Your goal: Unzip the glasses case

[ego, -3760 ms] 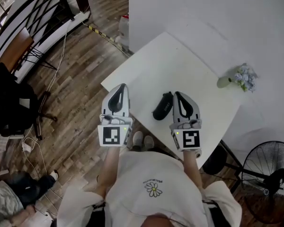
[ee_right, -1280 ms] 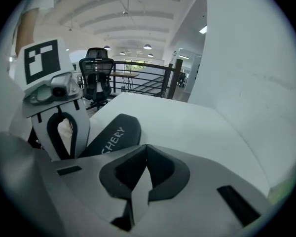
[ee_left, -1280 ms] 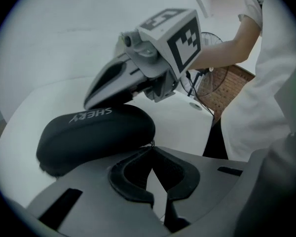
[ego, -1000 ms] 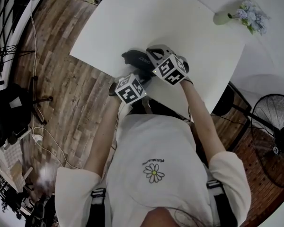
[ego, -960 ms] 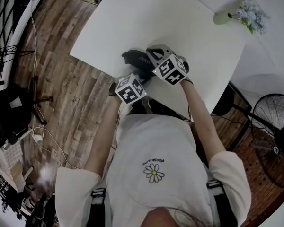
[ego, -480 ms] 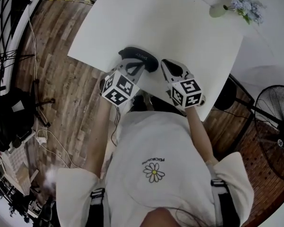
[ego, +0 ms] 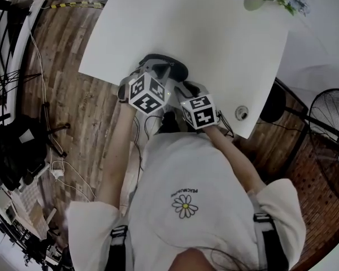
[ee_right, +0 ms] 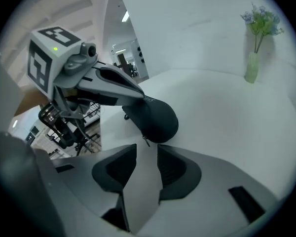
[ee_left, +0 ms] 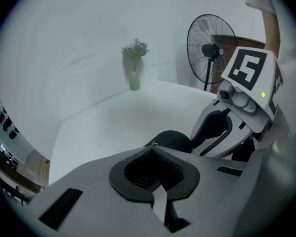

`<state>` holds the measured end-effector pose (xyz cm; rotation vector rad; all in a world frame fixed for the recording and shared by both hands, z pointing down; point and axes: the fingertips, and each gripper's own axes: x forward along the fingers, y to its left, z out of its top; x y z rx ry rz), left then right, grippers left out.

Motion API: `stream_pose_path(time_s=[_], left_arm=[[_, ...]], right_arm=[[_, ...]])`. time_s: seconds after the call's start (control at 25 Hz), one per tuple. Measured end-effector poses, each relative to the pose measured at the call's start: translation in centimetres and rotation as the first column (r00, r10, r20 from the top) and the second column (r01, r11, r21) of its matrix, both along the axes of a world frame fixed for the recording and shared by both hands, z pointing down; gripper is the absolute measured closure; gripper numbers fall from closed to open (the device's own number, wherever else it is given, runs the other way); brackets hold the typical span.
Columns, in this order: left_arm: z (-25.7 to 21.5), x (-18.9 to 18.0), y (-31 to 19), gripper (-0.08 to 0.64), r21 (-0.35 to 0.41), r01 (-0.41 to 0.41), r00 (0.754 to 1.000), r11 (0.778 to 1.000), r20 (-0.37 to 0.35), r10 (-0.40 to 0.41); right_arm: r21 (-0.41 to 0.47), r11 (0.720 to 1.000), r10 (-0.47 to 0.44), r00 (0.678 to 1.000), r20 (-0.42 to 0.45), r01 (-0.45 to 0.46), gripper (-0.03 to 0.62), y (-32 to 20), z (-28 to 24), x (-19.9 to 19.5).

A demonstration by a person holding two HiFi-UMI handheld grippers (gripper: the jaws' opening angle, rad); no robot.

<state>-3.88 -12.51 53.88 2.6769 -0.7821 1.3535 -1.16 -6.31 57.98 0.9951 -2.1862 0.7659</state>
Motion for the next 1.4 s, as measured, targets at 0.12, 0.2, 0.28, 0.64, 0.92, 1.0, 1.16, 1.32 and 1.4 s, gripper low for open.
stream_pose_path(time_s=[0.12,0.2,0.28,0.64,0.92,1.0,1.16,1.32,1.4], left_arm=[[0.1,0.2,0.3,0.546,-0.021,-0.008,1.0,1.0,0.006,0.008],[0.1,0.0,0.5,0.546,-0.023,-0.007,1.0,1.0,0.007,0.007],[0.1,-0.3,0.7,0.546,-0.023,0.011,1.0,1.0,-0.004,-0.011],[0.5,-0.4,1.1,0.546,-0.019,0.069,0.996,0.997,-0.05,-0.07],[0.4,-0.4,1.1,0.546,-0.016,0.078,0.996,0.997,-0.043,-0.079],[0.4,-0.3,1.1,0.546,-0.013,0.085,0.995,0.996,-0.05,-0.086],[0.4,-0.4,1.0,0.546,0.029,0.117,0.992,0.993,-0.059,-0.115],[0.7,-0.9,1.2,0.546,0.023,0.149,0.985,0.989,-0.095,-0.146],[0.6,-0.8,1.3,0.546,0.008,0.155,0.982,0.988,-0.114,-0.153]], right_arm=[[0.001,0.997,0.074,0.996,-0.047,-0.074,0.477,-0.4,0.2,0.3],[-0.02,0.993,0.114,0.992,-0.045,-0.116,0.478,-0.5,0.3,0.2],[-0.056,0.988,0.145,0.989,-0.04,-0.147,0.477,-0.5,0.4,0.0],[-0.088,0.989,0.115,0.992,-0.051,-0.119,0.526,-0.1,1.0,-0.4],[-0.169,0.978,0.122,0.993,0.007,-0.119,0.58,-0.2,1.6,-1.0],[-0.171,0.98,0.106,0.994,0.013,-0.103,0.583,0.0,1.4,-0.8],[-0.136,0.99,0.04,0.998,-0.048,-0.047,0.584,0.3,1.2,-0.2],[-0.13,0.988,0.078,0.995,-0.069,-0.087,0.584,-0.4,1.5,2.1],[-0.107,0.99,0.087,0.992,-0.09,-0.096,0.584,-1.2,1.3,3.5]])
